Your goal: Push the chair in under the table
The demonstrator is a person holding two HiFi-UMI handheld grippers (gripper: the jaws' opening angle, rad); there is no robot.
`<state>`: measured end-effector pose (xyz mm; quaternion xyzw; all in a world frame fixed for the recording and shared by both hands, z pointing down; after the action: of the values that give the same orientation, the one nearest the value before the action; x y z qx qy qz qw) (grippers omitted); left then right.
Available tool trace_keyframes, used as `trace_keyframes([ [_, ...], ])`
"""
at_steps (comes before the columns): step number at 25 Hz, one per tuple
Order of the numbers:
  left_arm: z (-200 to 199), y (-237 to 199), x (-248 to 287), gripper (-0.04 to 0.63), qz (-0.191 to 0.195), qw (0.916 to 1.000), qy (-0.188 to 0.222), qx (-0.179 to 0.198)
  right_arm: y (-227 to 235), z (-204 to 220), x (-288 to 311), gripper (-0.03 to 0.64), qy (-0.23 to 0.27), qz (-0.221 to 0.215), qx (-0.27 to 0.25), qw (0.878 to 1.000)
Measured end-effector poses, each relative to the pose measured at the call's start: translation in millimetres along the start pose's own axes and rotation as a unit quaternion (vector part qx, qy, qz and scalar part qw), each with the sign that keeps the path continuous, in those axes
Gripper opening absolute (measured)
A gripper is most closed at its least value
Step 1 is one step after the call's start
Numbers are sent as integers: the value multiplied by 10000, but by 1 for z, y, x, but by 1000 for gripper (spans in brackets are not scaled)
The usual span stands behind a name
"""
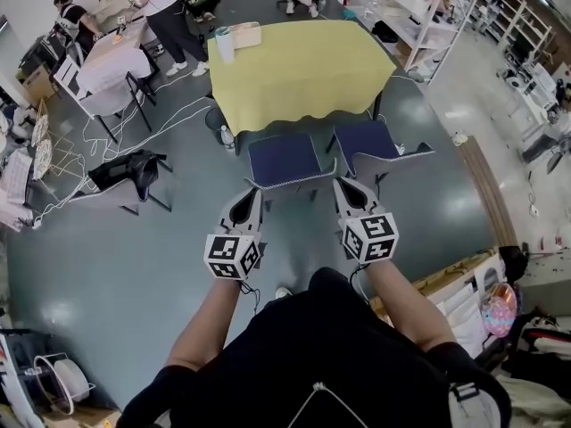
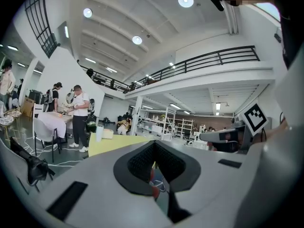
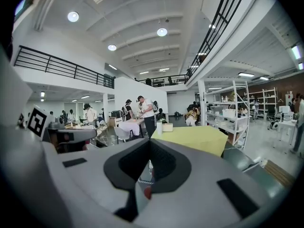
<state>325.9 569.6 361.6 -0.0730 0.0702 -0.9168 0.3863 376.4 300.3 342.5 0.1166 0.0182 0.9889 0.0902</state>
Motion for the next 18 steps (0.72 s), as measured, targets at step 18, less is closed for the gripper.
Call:
trace_keyframes([
  [18,14,-15,55,9,-79,9996,-262,18,43,11,46,14,-149,24,205,9997],
])
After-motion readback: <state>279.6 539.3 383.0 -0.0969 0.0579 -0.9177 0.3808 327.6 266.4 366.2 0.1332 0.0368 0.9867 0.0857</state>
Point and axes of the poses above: the fingertips, and each gripper's own axes: x forward along the fingers, y to its right, z out of its underside, the point moved 10 cm from there along -x, backward along the fingers, and after that the axes turned 3 degrees about z, right-handed, at the moved point
